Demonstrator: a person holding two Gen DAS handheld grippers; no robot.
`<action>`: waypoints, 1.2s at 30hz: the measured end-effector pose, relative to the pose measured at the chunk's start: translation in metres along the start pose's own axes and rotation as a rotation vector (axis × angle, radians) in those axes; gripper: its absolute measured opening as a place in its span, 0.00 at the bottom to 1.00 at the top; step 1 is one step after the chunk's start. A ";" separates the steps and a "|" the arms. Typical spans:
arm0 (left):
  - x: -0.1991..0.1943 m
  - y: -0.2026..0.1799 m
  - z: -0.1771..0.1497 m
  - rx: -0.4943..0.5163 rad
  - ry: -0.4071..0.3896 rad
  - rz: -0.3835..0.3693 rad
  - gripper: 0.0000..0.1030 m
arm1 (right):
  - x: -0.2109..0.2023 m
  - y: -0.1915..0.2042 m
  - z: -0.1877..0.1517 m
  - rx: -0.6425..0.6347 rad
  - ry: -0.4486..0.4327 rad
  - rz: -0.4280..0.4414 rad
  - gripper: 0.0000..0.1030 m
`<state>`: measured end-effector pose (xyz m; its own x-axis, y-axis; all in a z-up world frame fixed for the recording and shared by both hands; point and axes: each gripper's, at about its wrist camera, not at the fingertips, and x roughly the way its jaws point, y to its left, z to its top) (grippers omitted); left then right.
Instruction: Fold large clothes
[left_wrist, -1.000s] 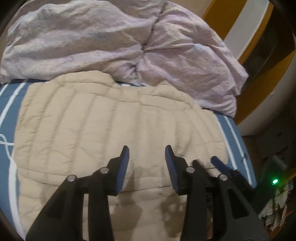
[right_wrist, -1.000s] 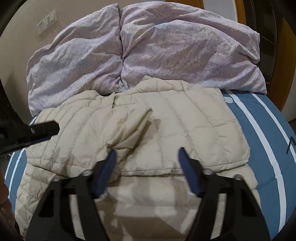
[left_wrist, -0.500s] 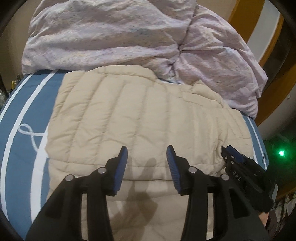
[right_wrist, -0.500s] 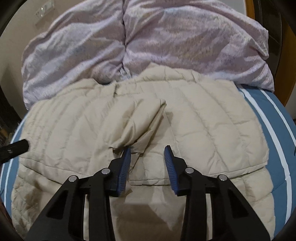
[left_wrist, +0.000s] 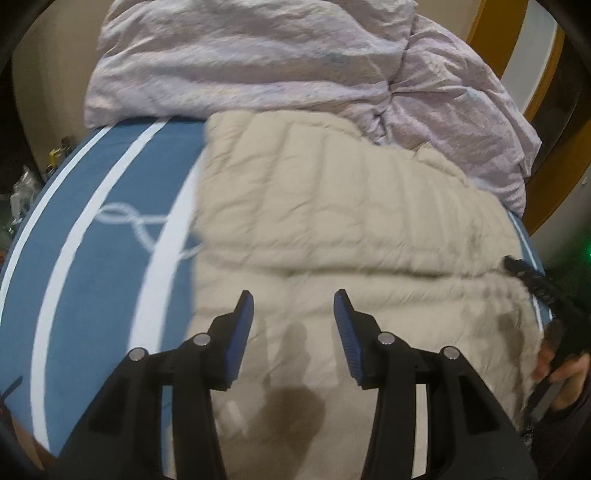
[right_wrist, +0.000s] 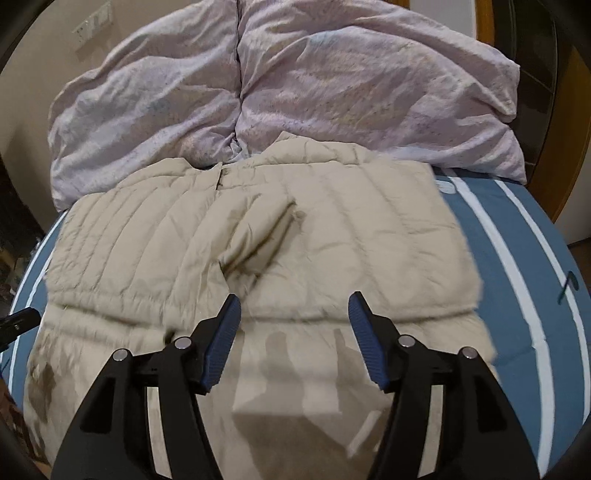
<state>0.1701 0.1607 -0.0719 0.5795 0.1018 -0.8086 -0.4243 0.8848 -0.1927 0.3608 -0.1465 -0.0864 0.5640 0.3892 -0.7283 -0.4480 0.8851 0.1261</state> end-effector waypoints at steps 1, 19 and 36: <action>-0.003 0.006 -0.006 -0.007 0.005 0.004 0.44 | -0.005 -0.006 -0.005 0.001 0.004 0.007 0.61; -0.056 0.074 -0.119 -0.101 -0.006 -0.052 0.44 | -0.085 -0.124 -0.119 0.095 0.063 -0.006 0.70; -0.066 0.073 -0.162 -0.130 -0.044 -0.102 0.37 | -0.095 -0.131 -0.168 0.114 0.039 0.076 0.60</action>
<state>-0.0119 0.1450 -0.1222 0.6528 0.0363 -0.7567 -0.4461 0.8257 -0.3452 0.2491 -0.3423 -0.1471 0.5030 0.4482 -0.7389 -0.4054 0.8775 0.2563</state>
